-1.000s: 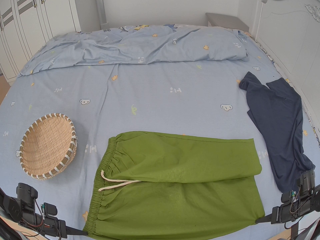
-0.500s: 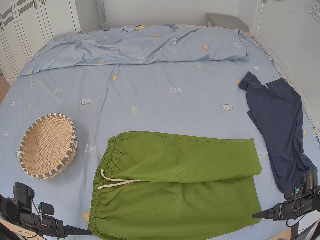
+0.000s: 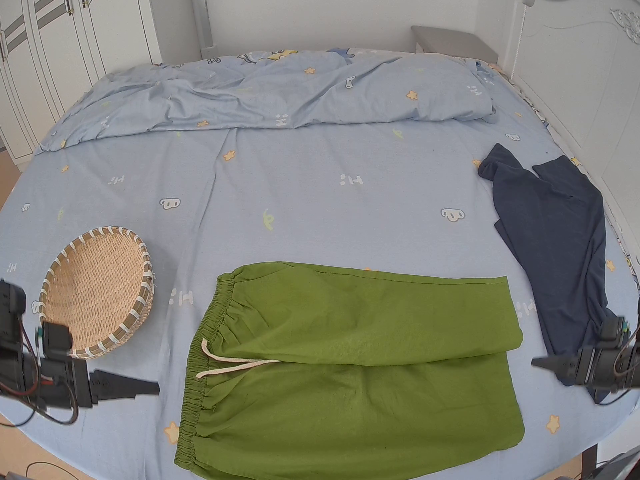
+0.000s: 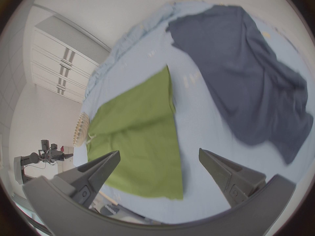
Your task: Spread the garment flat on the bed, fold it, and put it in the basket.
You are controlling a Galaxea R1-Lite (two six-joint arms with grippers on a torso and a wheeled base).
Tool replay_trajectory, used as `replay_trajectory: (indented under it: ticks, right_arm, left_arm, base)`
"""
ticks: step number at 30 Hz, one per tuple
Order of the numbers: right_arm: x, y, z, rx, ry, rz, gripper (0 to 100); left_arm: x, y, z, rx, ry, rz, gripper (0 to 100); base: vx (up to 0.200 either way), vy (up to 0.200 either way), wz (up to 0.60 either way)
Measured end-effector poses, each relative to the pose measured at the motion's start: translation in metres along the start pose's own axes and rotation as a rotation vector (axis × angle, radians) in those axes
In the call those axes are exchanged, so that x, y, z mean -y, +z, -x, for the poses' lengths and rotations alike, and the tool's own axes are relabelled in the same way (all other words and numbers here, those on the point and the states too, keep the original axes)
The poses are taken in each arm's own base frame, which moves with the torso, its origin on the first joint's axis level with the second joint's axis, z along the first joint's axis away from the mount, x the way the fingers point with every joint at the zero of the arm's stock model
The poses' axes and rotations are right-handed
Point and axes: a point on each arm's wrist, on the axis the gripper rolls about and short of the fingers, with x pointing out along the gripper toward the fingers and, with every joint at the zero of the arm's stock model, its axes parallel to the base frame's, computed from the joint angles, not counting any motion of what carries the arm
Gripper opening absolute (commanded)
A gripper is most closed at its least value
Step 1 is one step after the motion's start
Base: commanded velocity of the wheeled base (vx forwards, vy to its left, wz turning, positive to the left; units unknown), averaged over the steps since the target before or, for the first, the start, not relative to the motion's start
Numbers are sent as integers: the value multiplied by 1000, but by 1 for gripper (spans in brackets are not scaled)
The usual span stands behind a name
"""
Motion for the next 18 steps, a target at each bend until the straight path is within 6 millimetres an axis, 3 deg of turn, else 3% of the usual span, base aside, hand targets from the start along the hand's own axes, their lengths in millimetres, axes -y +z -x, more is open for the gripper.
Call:
replay_trajectory:
  ticks: [4,8,13,18]
  right_arm:
    - [-16,48,9,137,28,83,100]
    - [-28,88,15,229,46,139,100]
    - [-39,137,14,311,67,195,100]
    - [-40,163,0,316,77,209,100]
  left_arm:
    - [27,35,6,49,-54,-82,100]
    - [42,67,0,74,-94,-113,100]
    - [47,117,-26,84,-125,-114,100]
    - [44,163,-62,96,-111,-111,100]
  base:
    - [0,0,0]
    - [0,0,0]
    - [0,0,0]
    - [0,0,0]
